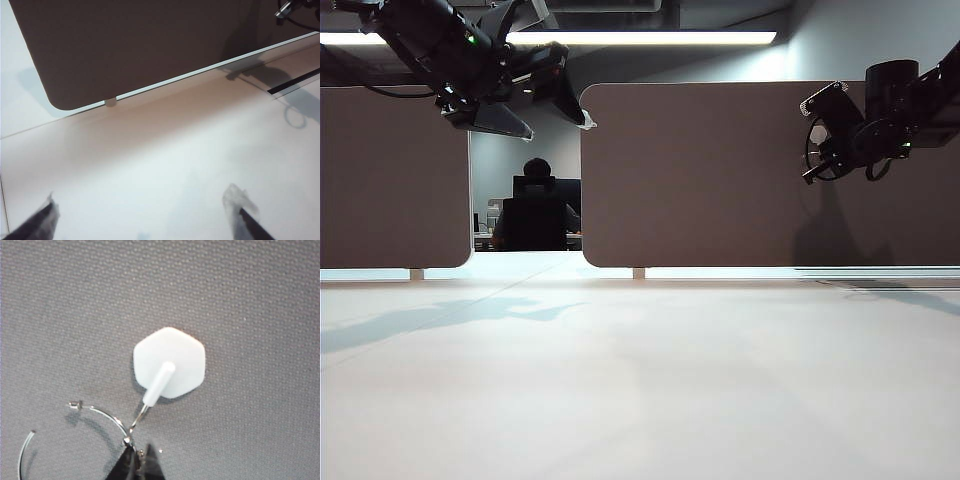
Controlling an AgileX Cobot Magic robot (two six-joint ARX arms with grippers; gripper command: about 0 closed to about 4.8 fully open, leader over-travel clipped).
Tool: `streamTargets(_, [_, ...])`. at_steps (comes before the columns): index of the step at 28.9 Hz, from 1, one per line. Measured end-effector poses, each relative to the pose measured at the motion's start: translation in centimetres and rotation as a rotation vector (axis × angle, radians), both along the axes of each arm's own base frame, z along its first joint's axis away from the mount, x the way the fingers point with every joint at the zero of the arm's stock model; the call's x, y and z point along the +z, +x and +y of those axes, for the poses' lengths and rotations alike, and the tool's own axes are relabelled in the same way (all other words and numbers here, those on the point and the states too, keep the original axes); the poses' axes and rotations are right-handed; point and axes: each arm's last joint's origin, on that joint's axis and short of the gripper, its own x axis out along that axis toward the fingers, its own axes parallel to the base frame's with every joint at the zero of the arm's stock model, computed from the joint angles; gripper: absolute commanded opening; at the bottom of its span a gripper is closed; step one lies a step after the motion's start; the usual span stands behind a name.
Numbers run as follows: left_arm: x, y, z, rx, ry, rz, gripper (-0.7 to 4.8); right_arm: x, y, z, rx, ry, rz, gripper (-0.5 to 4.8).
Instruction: Hang the earring on the hook.
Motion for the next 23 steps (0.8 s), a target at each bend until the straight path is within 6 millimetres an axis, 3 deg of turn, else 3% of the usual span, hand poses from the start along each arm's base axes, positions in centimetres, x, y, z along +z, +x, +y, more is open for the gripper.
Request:
streamTargets(4, [0.01, 0.01, 0.02, 0.007, 0.002, -0.002, 4.79, -0.02, 0.00, 0.03, 0.009, 0.001, 0.000, 1.19])
streamTargets(15, [0.00, 0.07, 0.11, 0.042, 0.015, -0.008, 4.79, -0.07, 0.02, 0.24, 0.017, 0.002, 0.001, 1.24])
streamTargets(20, [0.00, 0.08, 0.12, 0.047, 0.017, -0.008, 4.79, -0.02, 0.01, 0.24, 0.018, 0.012, -0.001, 1.87])
streamTargets(23, [0.00, 0.08, 0.13, 0.048, 0.017, -0.008, 4.79, 0.07, -0.02, 0.24, 0.020, 0.035, 0.002, 1.89])
